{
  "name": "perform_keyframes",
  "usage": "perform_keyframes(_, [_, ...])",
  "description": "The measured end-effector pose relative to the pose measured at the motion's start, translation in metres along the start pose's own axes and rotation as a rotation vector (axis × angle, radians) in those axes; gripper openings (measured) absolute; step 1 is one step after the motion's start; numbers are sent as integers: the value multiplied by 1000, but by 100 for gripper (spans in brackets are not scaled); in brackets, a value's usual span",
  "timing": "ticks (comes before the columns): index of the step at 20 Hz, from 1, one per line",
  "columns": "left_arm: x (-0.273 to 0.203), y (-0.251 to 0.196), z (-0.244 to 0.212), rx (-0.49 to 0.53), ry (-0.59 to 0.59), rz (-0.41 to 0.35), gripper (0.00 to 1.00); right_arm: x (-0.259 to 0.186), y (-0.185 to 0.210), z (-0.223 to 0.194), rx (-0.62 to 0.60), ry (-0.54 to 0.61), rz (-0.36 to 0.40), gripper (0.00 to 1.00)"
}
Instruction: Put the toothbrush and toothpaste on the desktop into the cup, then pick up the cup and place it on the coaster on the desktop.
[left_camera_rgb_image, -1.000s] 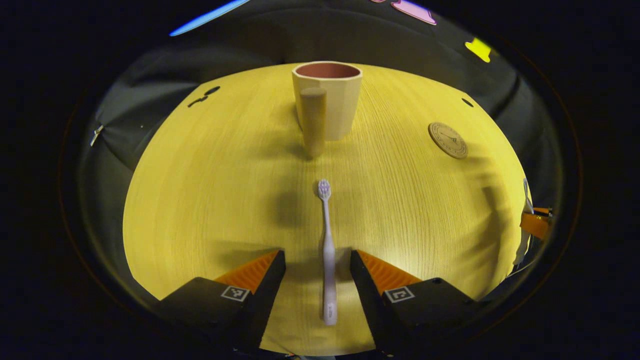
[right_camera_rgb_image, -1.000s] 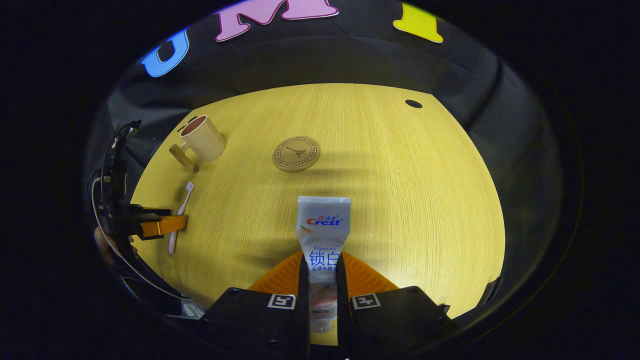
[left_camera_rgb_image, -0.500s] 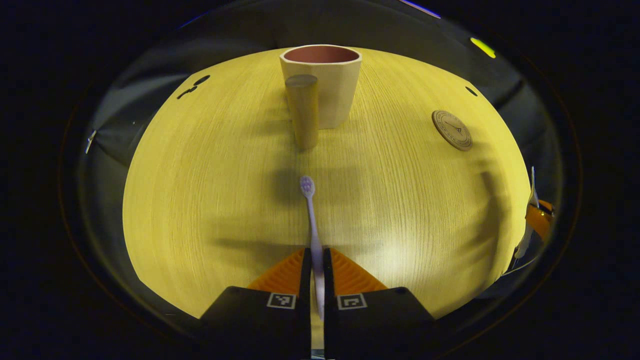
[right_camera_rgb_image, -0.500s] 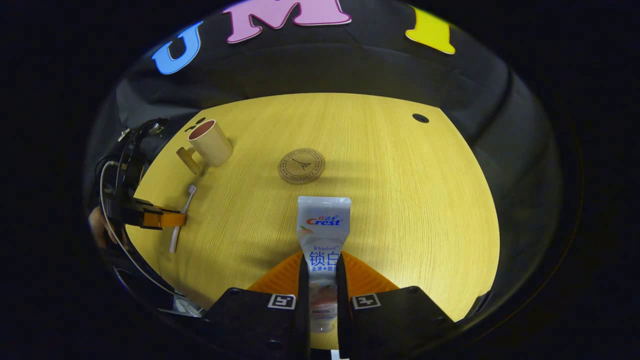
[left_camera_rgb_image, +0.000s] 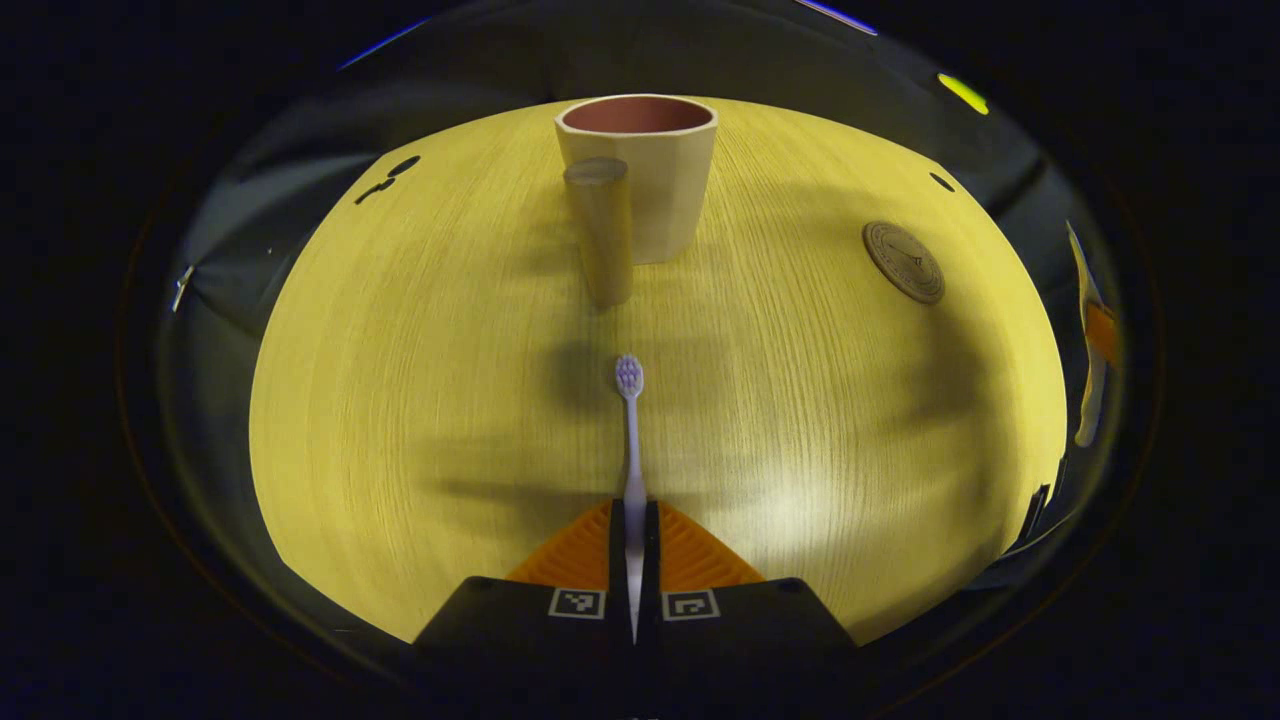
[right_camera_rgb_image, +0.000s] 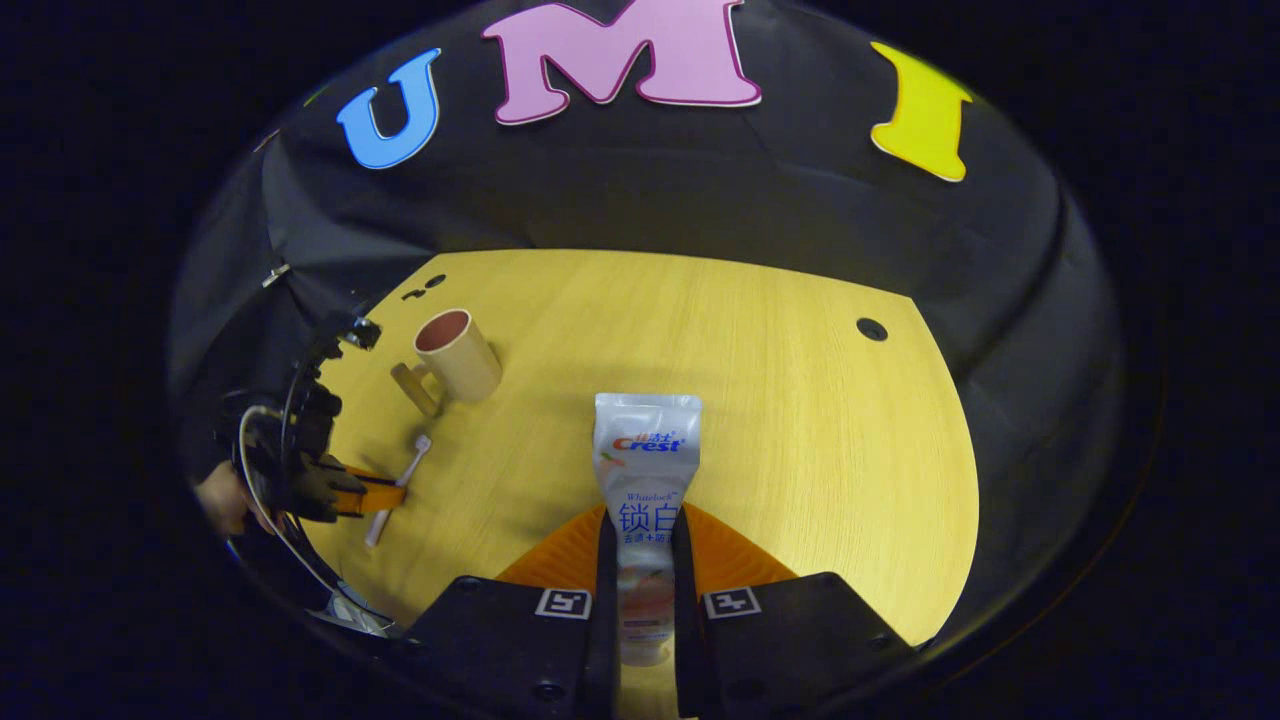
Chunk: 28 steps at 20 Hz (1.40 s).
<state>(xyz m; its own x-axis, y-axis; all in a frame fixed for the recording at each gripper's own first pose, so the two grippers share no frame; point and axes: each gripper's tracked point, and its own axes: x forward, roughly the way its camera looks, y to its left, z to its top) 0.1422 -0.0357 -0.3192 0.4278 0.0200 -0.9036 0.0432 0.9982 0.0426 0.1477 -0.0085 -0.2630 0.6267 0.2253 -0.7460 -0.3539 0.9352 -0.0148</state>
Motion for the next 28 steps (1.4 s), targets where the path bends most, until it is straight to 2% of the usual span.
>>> perform_keyframes(3, [-8,0,5,-19,-45,-26,6,7,10,25,-35,-41,14,26])
perform_keyframes(8, [-33,4,11,-93,-135,-82,6,21,51,61,-29,-83,74,26])
perform_keyframes(12, [-56,11,11,-142,-206,-107,7,32,83,107,-53,-190,119,26])
perform_keyframes(21, [-95,24,18,-231,-348,-138,6,85,173,190,-19,-322,231,25])
perform_keyframes(23, [-103,25,24,-263,-379,-165,6,95,192,206,-13,-363,251,25])
perform_keyframes(28, [-133,43,43,-308,-476,-169,6,116,221,229,-71,-470,265,25])
